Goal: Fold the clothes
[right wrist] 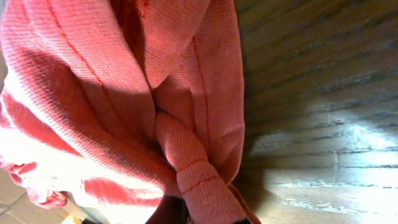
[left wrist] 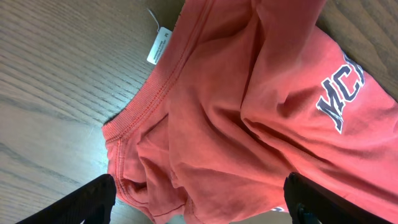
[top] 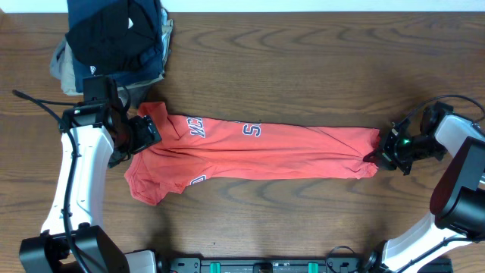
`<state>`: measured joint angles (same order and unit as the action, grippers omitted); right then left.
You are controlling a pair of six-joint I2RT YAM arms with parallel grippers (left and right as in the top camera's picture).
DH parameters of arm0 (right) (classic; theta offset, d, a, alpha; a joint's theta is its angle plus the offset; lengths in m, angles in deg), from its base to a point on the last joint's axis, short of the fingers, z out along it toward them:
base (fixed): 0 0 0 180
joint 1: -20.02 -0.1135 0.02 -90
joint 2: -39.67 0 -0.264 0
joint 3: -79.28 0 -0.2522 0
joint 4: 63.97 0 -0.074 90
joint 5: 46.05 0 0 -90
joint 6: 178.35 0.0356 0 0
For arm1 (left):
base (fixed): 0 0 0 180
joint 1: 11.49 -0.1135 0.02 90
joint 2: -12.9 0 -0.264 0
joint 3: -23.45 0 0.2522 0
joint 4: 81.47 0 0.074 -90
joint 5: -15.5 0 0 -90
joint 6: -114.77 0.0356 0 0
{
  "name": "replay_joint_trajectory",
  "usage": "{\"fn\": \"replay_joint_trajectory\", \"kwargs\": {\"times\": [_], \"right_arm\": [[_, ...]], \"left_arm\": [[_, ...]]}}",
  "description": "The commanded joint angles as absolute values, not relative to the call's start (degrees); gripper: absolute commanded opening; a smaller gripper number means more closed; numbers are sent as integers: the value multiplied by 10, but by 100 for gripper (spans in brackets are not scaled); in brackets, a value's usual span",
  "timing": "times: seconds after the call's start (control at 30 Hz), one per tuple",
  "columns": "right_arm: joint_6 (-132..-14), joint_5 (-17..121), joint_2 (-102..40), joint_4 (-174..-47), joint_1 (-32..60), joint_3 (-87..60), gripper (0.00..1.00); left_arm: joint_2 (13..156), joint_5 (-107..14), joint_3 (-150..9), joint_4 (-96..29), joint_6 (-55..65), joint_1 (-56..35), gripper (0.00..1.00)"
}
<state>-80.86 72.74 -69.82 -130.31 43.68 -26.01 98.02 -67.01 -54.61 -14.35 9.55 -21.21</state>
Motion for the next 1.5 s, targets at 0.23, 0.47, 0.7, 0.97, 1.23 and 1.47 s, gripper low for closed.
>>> {"fn": "replay_joint_trajectory", "kwargs": {"times": [0.23, 0.47, 0.7, 0.97, 1.23, 1.47], "right_arm": [[-802, 733, -693, -1328, 435, -249, 1], [-749, 613, -632, -1369, 458, -206, 1], [-731, 562, -570, -1461, 453, -107, 1], [-731, 562, -549, -1477, 369, -91, 1], [-710, 570, -552, -1455, 233, -91, 1], [-679, 557, -563, -1424, 152, -104, 1]], "left_arm": [[986, -674, -543, -142, 94, -214, 87], [986, -674, -543, -142, 94, -214, 87], [986, -674, -543, -142, 94, -214, 87], [986, -674, -543, -142, 94, -214, 87], [986, -674, -541, -142, 94, -214, 87], [986, -674, -528, -143, 94, -214, 87]]}}
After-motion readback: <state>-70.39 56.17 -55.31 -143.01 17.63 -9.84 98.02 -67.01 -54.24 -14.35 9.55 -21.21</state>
